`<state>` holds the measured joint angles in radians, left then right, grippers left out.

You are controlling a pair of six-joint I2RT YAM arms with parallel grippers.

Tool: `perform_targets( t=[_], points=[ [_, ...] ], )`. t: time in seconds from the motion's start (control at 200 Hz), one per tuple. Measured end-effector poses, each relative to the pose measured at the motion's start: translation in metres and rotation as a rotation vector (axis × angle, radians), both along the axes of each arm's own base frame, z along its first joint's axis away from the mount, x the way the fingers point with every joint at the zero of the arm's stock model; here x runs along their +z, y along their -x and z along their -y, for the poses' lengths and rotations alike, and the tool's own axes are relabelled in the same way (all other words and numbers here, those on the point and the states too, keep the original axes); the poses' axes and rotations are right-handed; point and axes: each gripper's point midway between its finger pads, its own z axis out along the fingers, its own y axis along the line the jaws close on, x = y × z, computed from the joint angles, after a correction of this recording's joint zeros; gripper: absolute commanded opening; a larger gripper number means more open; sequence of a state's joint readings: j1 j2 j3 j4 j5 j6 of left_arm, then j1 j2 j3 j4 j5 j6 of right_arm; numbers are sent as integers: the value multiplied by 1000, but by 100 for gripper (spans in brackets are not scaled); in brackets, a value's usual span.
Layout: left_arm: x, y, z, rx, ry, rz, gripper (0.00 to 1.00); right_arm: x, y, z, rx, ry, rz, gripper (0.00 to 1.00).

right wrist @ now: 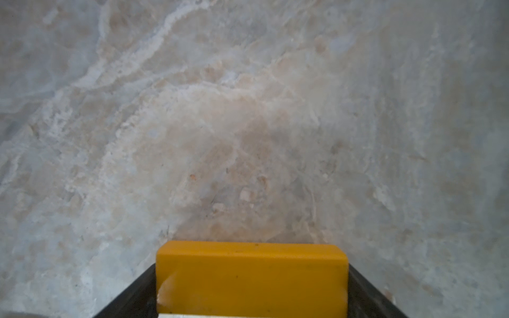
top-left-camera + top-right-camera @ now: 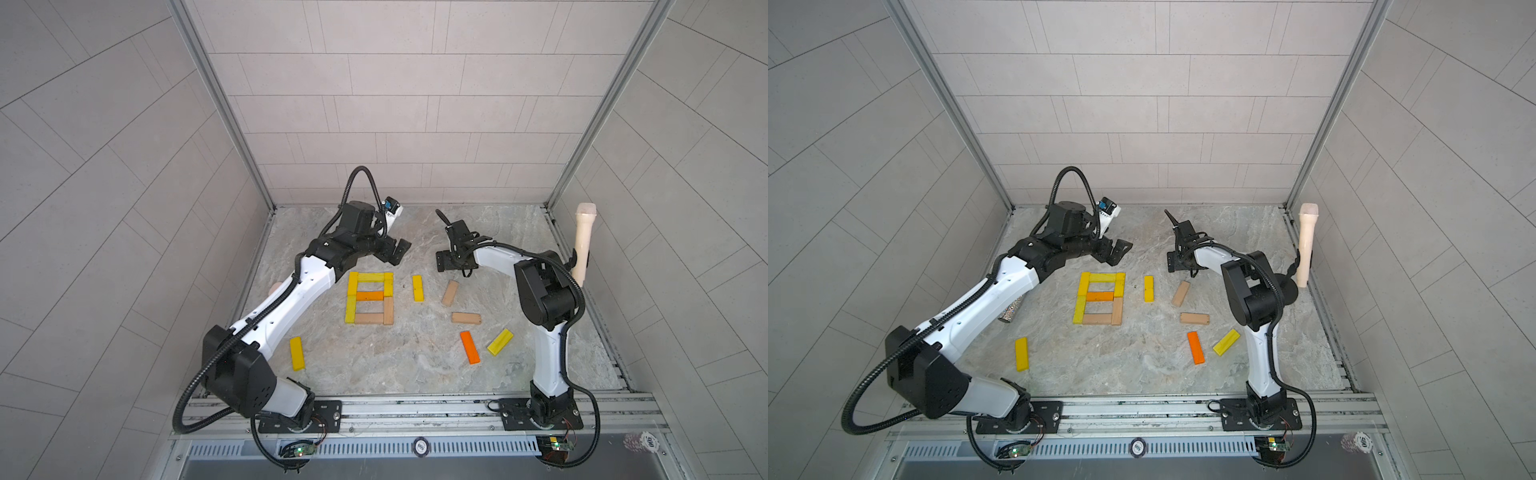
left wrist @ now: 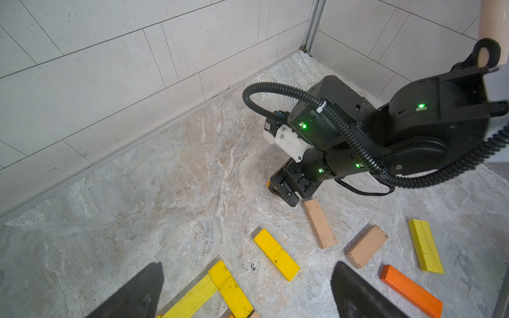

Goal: Assemble the number 8 with building blocks
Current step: Assemble the building block at the center of the board.

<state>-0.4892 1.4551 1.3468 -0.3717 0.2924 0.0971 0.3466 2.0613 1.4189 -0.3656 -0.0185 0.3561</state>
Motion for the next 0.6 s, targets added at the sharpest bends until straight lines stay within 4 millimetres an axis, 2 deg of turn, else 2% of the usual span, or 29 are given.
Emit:
perform_targets(
  t=[0.27, 0.6],
  points=[
    [0, 0, 0, 1, 0, 0, 100, 2, 28, -30, 38, -10, -12, 91],
    [0, 0, 0, 3, 1, -1, 100, 6, 43, -54, 28, -15, 5, 91]
  ],
)
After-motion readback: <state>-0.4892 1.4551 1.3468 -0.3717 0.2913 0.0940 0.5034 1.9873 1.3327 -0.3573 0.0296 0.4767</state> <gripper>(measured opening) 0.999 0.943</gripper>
